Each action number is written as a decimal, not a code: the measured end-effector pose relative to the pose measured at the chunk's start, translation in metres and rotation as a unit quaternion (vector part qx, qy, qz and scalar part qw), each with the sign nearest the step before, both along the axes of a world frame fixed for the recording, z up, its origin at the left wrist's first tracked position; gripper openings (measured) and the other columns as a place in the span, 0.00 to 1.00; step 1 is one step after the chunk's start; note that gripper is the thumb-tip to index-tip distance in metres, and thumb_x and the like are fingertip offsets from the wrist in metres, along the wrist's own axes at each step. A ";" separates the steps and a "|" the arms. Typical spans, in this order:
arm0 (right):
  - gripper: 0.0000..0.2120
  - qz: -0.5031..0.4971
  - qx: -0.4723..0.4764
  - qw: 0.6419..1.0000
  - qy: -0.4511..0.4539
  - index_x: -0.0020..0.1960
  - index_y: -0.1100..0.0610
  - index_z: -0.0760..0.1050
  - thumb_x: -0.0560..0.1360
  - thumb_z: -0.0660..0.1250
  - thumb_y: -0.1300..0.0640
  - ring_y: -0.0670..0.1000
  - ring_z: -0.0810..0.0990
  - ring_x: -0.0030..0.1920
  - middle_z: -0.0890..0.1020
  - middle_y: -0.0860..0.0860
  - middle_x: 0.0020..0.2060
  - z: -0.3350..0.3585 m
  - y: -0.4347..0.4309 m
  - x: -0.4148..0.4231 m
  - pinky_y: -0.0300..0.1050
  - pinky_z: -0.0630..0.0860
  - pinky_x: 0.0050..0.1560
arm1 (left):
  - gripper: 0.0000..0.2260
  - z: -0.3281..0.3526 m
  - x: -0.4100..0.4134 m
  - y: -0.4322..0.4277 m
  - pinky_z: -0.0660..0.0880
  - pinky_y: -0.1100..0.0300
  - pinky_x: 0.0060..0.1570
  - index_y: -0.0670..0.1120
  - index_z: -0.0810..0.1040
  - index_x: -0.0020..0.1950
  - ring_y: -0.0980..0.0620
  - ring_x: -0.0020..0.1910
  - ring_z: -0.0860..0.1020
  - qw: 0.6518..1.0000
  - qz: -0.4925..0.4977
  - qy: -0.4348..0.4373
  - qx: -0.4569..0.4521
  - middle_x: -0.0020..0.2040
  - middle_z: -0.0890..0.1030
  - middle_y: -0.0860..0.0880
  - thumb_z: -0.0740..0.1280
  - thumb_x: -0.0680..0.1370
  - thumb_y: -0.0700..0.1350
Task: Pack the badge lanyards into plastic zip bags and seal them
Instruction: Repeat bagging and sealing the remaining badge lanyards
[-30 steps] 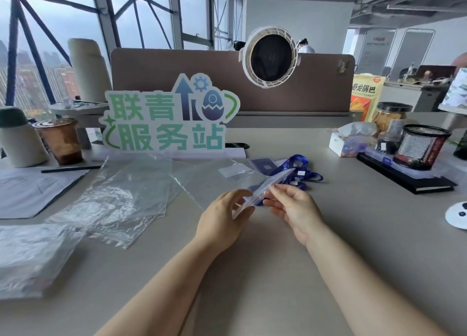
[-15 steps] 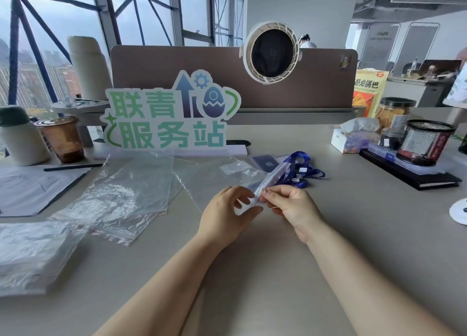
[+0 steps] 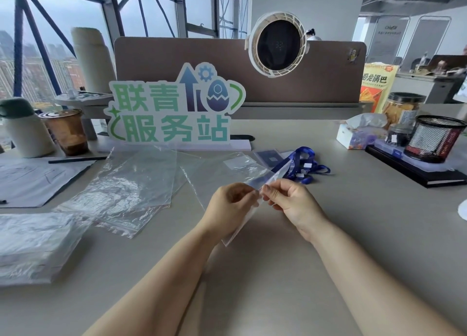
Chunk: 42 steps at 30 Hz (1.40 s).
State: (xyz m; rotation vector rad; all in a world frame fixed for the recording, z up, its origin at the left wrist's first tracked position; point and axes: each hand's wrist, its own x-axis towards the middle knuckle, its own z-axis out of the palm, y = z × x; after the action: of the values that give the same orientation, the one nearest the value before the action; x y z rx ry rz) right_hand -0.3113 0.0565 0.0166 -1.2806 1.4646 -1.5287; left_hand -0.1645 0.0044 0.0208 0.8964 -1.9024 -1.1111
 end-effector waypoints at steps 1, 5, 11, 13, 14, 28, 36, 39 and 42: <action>0.04 0.004 -0.004 1.000 0.002 0.41 0.53 0.78 0.74 0.68 0.56 0.42 0.75 0.34 0.80 0.46 0.32 0.000 0.000 0.001 0.32 0.72 0.39 | 0.07 0.000 0.000 0.001 0.70 0.67 0.34 0.49 0.81 0.41 0.62 0.30 0.75 1.000 -0.002 -0.003 0.004 0.35 0.82 0.54 0.66 0.77 0.45; 0.05 0.021 -0.026 0.999 -0.002 0.41 0.54 0.78 0.75 0.66 0.57 0.40 0.75 0.33 0.79 0.45 0.31 -0.001 -0.002 0.004 0.31 0.73 0.40 | 0.09 -0.001 0.001 -0.001 0.72 0.63 0.36 0.47 0.81 0.43 0.59 0.32 0.75 0.999 -0.008 -0.032 -0.039 0.35 0.82 0.52 0.69 0.75 0.52; 0.07 0.032 -0.042 0.999 0.000 0.41 0.56 0.78 0.73 0.66 0.52 0.43 0.75 0.36 0.78 0.49 0.33 -0.002 0.000 0.003 0.33 0.74 0.44 | 0.08 0.003 0.004 -0.003 0.73 0.64 0.40 0.46 0.82 0.41 0.59 0.33 0.77 0.999 -0.031 -0.016 -0.016 0.35 0.83 0.53 0.68 0.76 0.48; 0.07 0.029 -0.040 0.999 0.014 0.42 0.57 0.78 0.75 0.65 0.54 0.43 0.75 0.36 0.78 0.48 0.33 -0.003 -0.001 0.002 0.33 0.74 0.44 | 0.08 0.004 0.005 -0.003 0.73 0.65 0.38 0.46 0.82 0.41 0.59 0.32 0.76 0.999 -0.033 -0.012 -0.011 0.34 0.82 0.53 0.66 0.77 0.46; 0.07 0.027 -0.038 0.999 0.024 0.43 0.58 0.78 0.75 0.65 0.55 0.42 0.75 0.36 0.78 0.48 0.33 -0.003 -0.001 0.002 0.33 0.74 0.44 | 0.08 0.004 0.005 -0.003 0.74 0.64 0.38 0.46 0.81 0.41 0.58 0.31 0.76 1.000 -0.028 -0.009 -0.010 0.34 0.83 0.51 0.66 0.78 0.45; 0.11 -0.073 0.036 0.962 0.260 0.37 0.59 0.72 0.78 0.62 0.56 0.49 0.69 0.31 0.75 0.50 0.29 -0.004 0.001 0.001 0.44 0.66 0.35 | 0.06 0.008 0.018 -0.017 0.67 0.63 0.38 0.43 0.81 0.45 0.46 0.41 0.78 0.957 0.181 -0.114 -0.197 0.41 0.82 0.47 0.63 0.76 0.37; 0.09 -0.123 0.070 0.941 0.306 0.41 0.52 0.77 0.76 0.65 0.48 0.51 0.78 0.40 0.81 0.47 0.37 -0.015 -0.011 -0.021 0.47 0.75 0.45 | 0.05 0.009 0.042 -0.038 0.65 0.65 0.39 0.46 0.81 0.45 0.53 0.39 0.75 0.943 0.257 -0.068 -0.198 0.41 0.80 0.51 0.66 0.76 0.39; 0.16 -0.088 0.065 0.955 0.276 0.50 0.50 0.80 0.74 0.61 0.40 0.49 0.80 0.48 0.84 0.46 0.45 -0.017 -0.015 -0.019 0.50 0.77 0.53 | 0.06 0.013 0.050 -0.046 0.65 0.64 0.40 0.44 0.82 0.48 0.53 0.38 0.74 0.930 0.303 -0.045 -0.205 0.46 0.81 0.46 0.65 0.77 0.39; 0.13 -0.122 0.049 0.946 0.295 0.53 0.50 0.80 0.77 0.62 0.46 0.51 0.79 0.52 0.83 0.47 0.50 -0.013 -0.022 -0.025 0.51 0.75 0.55 | 0.08 0.017 0.057 -0.051 0.66 0.60 0.41 0.43 0.81 0.53 0.49 0.41 0.76 0.906 0.363 -0.019 -0.219 0.50 0.80 0.42 0.63 0.78 0.39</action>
State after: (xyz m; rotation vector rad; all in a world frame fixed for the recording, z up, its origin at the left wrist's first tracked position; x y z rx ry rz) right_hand -0.3368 0.0349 0.0033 -1.6305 2.1152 -1.2455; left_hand -0.1070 -0.0465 0.0381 1.2100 -1.5274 -0.2099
